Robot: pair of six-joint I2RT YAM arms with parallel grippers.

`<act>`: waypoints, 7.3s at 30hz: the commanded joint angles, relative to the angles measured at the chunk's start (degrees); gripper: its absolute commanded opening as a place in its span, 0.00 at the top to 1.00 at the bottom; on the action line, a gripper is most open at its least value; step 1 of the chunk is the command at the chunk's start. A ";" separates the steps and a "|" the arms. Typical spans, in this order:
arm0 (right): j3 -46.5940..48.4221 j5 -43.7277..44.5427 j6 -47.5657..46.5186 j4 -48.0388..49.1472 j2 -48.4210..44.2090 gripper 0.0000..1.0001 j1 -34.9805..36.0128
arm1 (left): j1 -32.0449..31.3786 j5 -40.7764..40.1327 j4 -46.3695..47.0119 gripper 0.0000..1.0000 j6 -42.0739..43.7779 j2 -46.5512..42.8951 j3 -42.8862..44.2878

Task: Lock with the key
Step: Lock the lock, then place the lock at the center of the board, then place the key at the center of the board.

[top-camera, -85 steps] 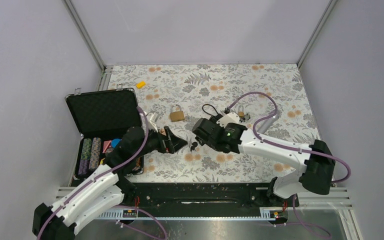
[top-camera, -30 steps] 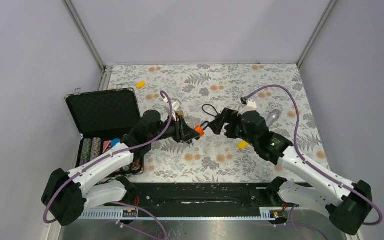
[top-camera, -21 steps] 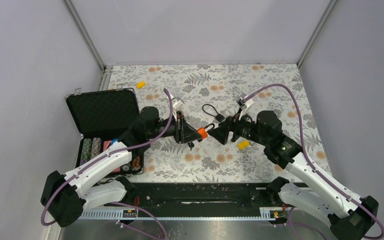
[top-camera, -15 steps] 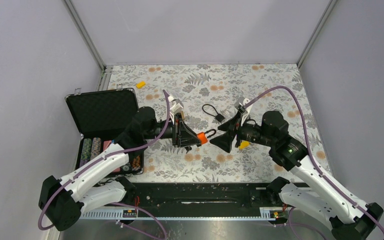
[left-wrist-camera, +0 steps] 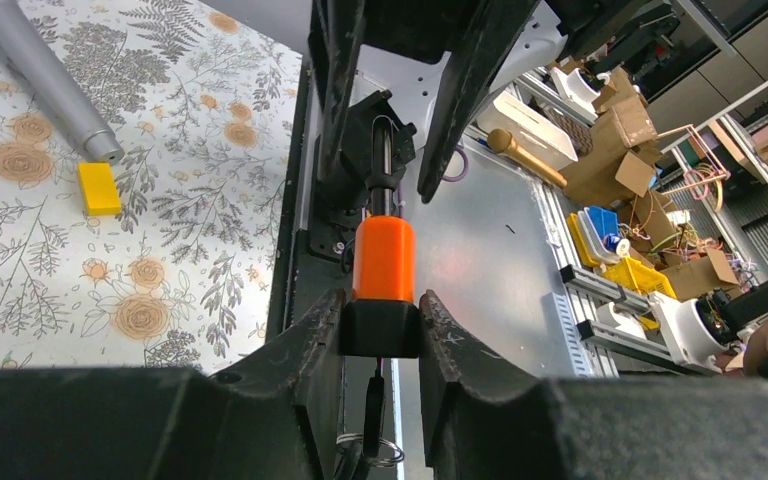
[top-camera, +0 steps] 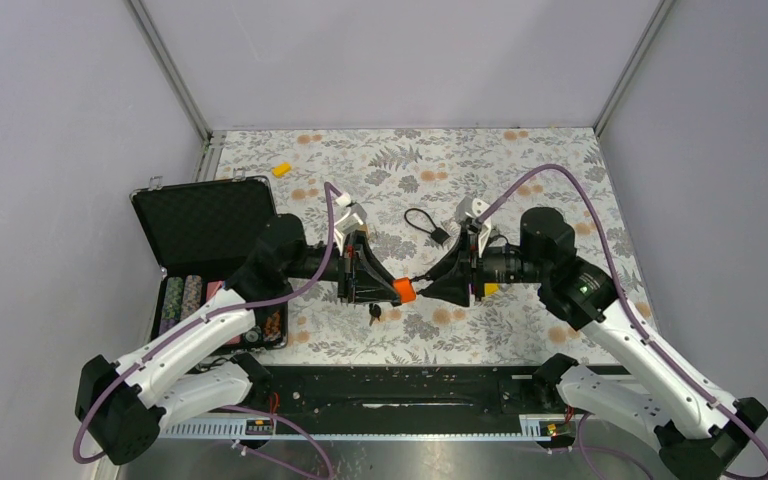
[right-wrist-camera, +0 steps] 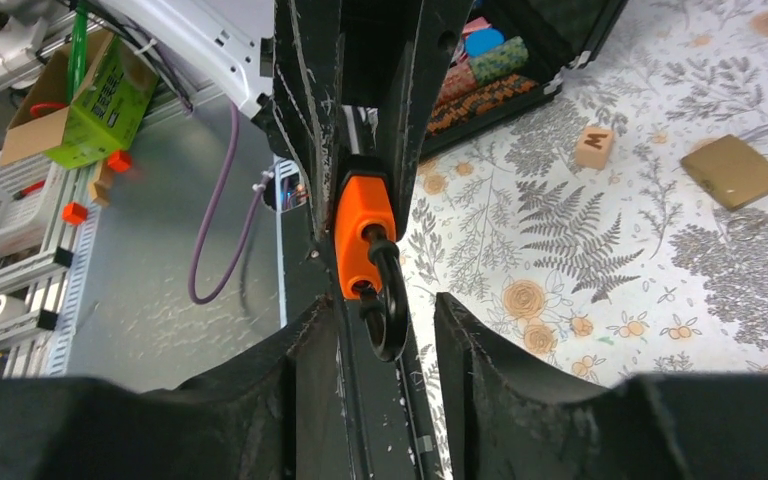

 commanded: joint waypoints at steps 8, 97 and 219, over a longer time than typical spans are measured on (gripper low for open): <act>-2.51 -5.51 9.13 18.67 -1.53 1.00 -0.13 | -0.98 2.94 9.47 0.71 -3.51 -3.53 2.97; 0.40 14.37 20.53 17.99 1.05 1.00 11.33 | -9.10 -18.35 7.56 0.99 -8.25 -2.59 7.57; -21.38 39.32 47.48 39.55 35.95 1.00 7.02 | -1.86 -60.55 28.25 0.78 -35.75 26.11 -23.74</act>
